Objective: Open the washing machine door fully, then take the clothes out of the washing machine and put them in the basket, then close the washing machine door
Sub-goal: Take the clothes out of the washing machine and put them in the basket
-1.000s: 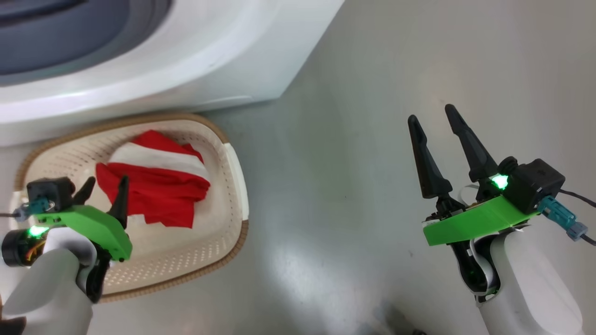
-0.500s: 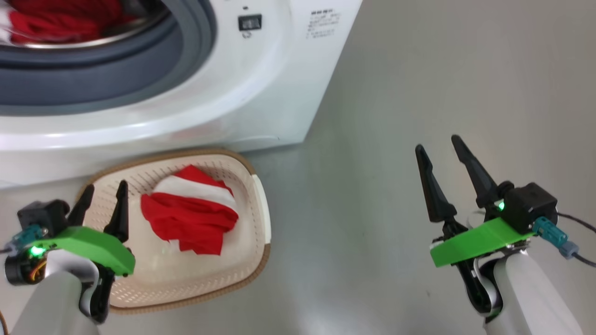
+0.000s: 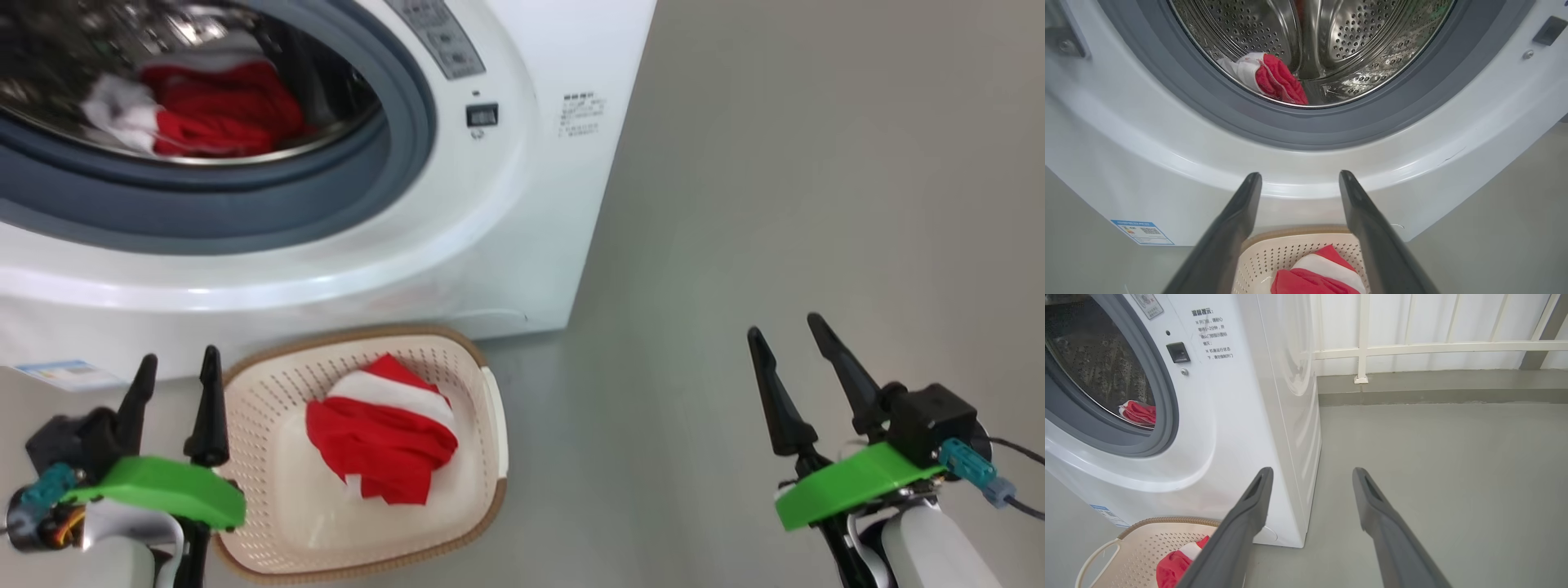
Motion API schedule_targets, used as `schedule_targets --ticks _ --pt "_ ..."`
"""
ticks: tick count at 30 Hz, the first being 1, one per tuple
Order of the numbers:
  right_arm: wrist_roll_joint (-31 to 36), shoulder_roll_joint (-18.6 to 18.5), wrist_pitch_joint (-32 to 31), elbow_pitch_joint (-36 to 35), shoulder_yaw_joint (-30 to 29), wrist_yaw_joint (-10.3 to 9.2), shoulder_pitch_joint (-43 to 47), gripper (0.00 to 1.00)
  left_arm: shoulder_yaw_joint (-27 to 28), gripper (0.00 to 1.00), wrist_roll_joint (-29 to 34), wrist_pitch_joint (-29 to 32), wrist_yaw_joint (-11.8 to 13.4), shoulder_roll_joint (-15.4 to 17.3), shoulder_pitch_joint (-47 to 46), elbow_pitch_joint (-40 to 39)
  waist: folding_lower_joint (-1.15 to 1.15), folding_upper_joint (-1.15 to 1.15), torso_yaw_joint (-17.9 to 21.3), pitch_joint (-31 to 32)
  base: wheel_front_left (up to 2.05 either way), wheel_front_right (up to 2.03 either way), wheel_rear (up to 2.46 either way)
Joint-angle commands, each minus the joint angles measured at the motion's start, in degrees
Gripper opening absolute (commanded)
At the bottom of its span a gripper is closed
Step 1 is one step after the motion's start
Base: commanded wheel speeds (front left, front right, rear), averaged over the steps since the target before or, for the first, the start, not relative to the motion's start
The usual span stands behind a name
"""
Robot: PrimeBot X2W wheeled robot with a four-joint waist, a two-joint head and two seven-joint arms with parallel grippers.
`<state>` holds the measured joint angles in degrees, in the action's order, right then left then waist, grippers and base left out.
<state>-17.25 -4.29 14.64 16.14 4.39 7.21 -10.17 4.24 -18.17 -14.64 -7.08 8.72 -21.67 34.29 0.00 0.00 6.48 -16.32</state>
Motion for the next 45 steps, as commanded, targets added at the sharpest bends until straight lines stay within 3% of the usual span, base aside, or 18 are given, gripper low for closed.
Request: schedule_targets --ticks 1,11,26,45 --pt "-0.4 -0.7 0.4 -1.1 1.0 0.28 0.6 1.00 2.2 1.00 0.5 -0.4 -0.2 1.4 0.8 -1.7 0.00 0.00 -1.2 2.6 0.00 0.00 0.00" --pt "-1.2 -1.8 0.4 -0.8 0.9 0.28 3.9 1.00 5.9 1.00 4.6 -0.4 -0.4 -1.3 8.1 -10.8 0.00 0.00 -1.9 7.0 0.00 0.00 0.00" --pt "-2.1 -2.9 0.4 -1.1 0.2 0.28 8.0 1.00 7.6 1.00 5.3 -0.4 -0.4 -3.0 19.8 -21.0 0.00 0.00 -1.9 10.5 0.00 0.00 0.00" --pt "-2.1 -3.3 0.4 -1.4 0.1 0.28 9.1 1.00 8.6 1.00 5.4 -0.4 -0.4 -4.8 24.1 -25.2 0.00 0.00 -1.7 11.1 0.00 0.00 0.00"
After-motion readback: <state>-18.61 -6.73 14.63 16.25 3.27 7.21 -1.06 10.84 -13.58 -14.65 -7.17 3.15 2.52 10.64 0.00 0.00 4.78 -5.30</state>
